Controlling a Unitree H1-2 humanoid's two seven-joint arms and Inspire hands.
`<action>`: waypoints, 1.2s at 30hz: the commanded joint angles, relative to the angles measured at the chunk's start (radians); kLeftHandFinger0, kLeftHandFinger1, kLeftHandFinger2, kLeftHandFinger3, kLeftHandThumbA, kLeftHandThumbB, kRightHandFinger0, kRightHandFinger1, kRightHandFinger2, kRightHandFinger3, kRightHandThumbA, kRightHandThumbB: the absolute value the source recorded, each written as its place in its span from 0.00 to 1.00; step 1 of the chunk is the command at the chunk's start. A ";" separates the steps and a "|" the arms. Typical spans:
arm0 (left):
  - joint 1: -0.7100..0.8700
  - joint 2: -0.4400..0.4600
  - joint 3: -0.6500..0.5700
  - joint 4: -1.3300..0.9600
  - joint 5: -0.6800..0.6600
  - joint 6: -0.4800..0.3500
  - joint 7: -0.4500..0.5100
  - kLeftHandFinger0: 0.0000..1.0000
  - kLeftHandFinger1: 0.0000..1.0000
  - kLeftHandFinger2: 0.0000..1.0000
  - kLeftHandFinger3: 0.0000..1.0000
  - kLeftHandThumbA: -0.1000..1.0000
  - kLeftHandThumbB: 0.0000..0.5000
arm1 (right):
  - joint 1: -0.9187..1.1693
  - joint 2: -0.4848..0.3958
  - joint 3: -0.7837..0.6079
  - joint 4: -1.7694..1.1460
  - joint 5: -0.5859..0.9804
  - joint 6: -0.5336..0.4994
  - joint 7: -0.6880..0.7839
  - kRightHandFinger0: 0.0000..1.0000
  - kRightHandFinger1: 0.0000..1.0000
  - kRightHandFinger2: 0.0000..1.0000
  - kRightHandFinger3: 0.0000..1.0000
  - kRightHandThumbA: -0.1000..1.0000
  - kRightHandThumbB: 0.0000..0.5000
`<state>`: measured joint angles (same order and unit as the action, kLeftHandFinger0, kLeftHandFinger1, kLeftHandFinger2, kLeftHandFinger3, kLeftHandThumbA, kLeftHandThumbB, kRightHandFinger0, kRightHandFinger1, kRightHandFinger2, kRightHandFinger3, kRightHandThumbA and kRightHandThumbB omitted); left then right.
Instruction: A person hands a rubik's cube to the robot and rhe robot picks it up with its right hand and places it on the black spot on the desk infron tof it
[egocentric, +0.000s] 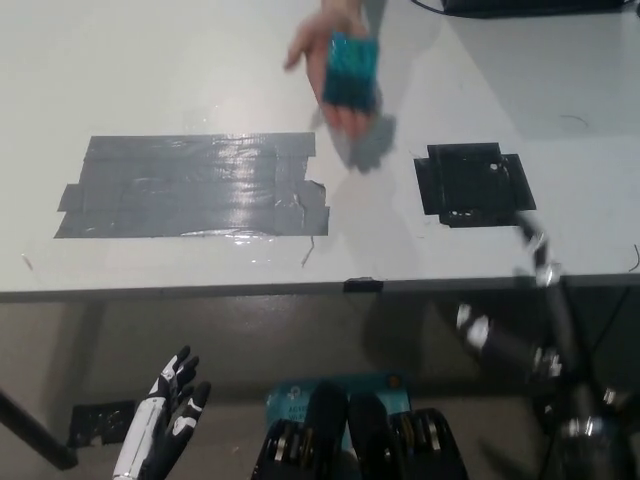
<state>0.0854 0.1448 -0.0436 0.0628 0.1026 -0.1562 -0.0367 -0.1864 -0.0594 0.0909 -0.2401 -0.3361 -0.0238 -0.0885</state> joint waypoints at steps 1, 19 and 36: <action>-0.007 0.005 -0.003 -0.041 0.004 -0.023 -0.007 1.00 1.00 1.00 1.00 0.83 0.14 | -0.161 0.012 -0.017 -0.029 0.022 0.203 0.073 1.00 1.00 1.00 1.00 0.90 0.58; -0.010 0.006 -0.001 -0.054 -0.010 -0.004 -0.016 1.00 1.00 1.00 1.00 0.77 0.14 | -0.626 0.010 -0.023 0.556 0.091 0.243 0.091 1.00 1.00 1.00 1.00 0.98 0.79; -0.022 0.010 -0.002 -0.044 -0.001 -0.004 -0.021 1.00 1.00 1.00 1.00 0.81 0.19 | -0.728 -0.048 -0.021 0.690 0.078 0.221 0.060 1.00 1.00 1.00 1.00 0.93 0.83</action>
<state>0.0715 0.1462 -0.0439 0.0468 0.1013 -0.1478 -0.0482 -0.8476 -0.1008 0.0652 0.4762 -0.2493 0.2216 -0.0100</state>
